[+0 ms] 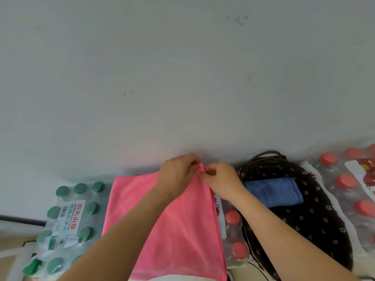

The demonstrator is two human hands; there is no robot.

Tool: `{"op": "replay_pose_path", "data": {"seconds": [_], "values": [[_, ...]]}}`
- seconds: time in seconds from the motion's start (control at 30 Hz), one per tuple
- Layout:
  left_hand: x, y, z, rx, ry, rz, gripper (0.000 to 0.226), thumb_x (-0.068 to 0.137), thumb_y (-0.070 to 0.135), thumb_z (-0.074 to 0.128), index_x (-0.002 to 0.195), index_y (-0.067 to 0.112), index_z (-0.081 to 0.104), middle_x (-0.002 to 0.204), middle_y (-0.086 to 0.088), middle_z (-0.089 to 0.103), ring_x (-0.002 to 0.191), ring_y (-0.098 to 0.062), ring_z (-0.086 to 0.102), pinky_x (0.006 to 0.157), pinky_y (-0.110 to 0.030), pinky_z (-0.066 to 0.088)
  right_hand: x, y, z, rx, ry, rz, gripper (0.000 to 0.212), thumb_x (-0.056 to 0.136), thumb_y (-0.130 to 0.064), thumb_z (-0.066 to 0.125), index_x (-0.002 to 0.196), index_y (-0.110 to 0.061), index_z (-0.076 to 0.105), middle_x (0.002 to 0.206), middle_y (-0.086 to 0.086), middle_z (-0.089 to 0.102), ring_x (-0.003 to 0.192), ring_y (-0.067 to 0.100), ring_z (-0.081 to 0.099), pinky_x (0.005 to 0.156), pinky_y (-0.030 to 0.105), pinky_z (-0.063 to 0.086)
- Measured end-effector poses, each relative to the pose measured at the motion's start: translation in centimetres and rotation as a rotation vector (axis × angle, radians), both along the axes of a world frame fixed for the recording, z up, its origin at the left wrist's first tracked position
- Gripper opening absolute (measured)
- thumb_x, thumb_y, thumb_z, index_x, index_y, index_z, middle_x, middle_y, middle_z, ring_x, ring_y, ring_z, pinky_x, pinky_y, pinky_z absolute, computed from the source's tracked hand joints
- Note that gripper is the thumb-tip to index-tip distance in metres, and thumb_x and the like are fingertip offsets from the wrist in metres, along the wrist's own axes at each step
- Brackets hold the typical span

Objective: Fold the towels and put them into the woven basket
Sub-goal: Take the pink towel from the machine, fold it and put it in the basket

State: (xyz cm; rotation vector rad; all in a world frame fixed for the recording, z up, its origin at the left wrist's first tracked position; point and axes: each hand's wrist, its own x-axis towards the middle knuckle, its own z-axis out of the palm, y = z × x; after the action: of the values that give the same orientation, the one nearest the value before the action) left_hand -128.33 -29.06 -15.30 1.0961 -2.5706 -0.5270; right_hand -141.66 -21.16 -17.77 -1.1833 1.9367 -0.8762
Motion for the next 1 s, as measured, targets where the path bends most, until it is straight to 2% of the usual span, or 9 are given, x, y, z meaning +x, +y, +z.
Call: {"op": "replay_pose_path", "data": {"seconds": [0.03, 0.1, 0.37, 0.57, 0.73, 0.87, 1.0], "values": [[-0.2, 0.0, 0.0, 0.0, -0.014, -0.009, 0.011, 0.088, 0.021, 0.057, 0.095, 0.02, 0.065, 0.09, 0.005, 0.071, 0.08, -0.019, 0.065, 0.069, -0.036, 0.05, 0.1, 0.0, -0.1, 0.001, 0.018, -0.017, 0.039, 0.088, -0.032, 0.059, 0.06, -0.005, 0.054, 0.057, 0.015, 0.054, 0.053, 0.022, 0.046, 0.052, 0.034, 0.038], [-0.6, 0.0, -0.2, 0.016, -0.019, -0.022, 0.01, 0.088, 0.018, 0.058, 0.096, 0.018, 0.064, 0.09, 0.004, 0.07, 0.081, -0.02, 0.065, 0.07, -0.037, 0.05, 0.2, 0.1, -0.2, 0.008, 0.044, -0.048, 0.035, 0.088, -0.032, 0.058, 0.069, -0.003, 0.061, 0.066, 0.015, 0.062, 0.061, 0.028, 0.056, 0.055, 0.038, 0.046], [-1.0, -0.8, -1.2, 0.043, -0.036, -0.032, 0.02, 0.086, 0.012, 0.061, 0.103, 0.016, 0.071, 0.101, 0.001, 0.069, 0.087, -0.017, 0.062, 0.077, -0.029, 0.047, 0.2, -0.1, -0.1, 0.062, 0.133, -0.083, 0.016, 0.086, -0.023, 0.054, 0.078, -0.01, 0.06, 0.075, 0.003, 0.062, 0.071, 0.022, 0.059, 0.062, 0.033, 0.046], [-1.4, -0.7, -1.8, 0.023, -0.056, -0.044, 0.009, 0.085, 0.022, 0.061, 0.09, 0.02, 0.068, 0.093, 0.004, 0.066, 0.082, -0.018, 0.061, 0.069, -0.038, 0.05, 0.5, -0.4, 0.0, 0.083, 0.216, -0.079, 0.017, 0.088, -0.025, 0.05, 0.085, -0.01, 0.056, 0.084, 0.008, 0.063, 0.08, 0.029, 0.06, 0.067, 0.036, 0.045], [-1.4, -0.4, -2.3, -0.016, -0.052, -0.007, 0.02, 0.082, 0.029, 0.052, 0.091, 0.021, 0.069, 0.093, 0.004, 0.069, 0.082, -0.019, 0.064, 0.067, -0.039, 0.051, 0.7, -0.6, -0.1, 0.074, 0.232, -0.095, 0.025, 0.091, -0.034, 0.049, 0.101, -0.011, 0.05, 0.093, 0.009, 0.064, 0.082, 0.03, 0.062, 0.065, 0.035, 0.048], [-0.2, 0.0, -1.5, -0.021, 0.029, 0.07, 0.024, 0.085, 0.017, 0.063, 0.107, 0.016, 0.071, 0.105, -0.001, 0.072, 0.089, -0.022, 0.067, 0.077, -0.031, 0.049, 0.7, -0.7, -0.2, 0.086, 0.2, -0.113, 0.027, 0.092, -0.036, 0.051, 0.107, -0.014, 0.051, 0.096, 0.007, 0.064, 0.083, 0.027, 0.062, 0.07, 0.037, 0.052], [6.1, -0.4, -0.8, -0.048, -0.019, 0.254, 0.015, 0.083, 0.013, 0.066, 0.094, 0.019, 0.073, 0.093, 0.0, 0.073, 0.08, -0.022, 0.065, 0.073, -0.03, 0.049, 0.1, -0.9, -0.5, 0.102, 0.106, -0.129, 0.017, 0.088, -0.033, 0.057, 0.099, -0.021, 0.055, 0.094, -0.001, 0.061, 0.086, 0.021, 0.06, 0.076, 0.033, 0.05]]}}
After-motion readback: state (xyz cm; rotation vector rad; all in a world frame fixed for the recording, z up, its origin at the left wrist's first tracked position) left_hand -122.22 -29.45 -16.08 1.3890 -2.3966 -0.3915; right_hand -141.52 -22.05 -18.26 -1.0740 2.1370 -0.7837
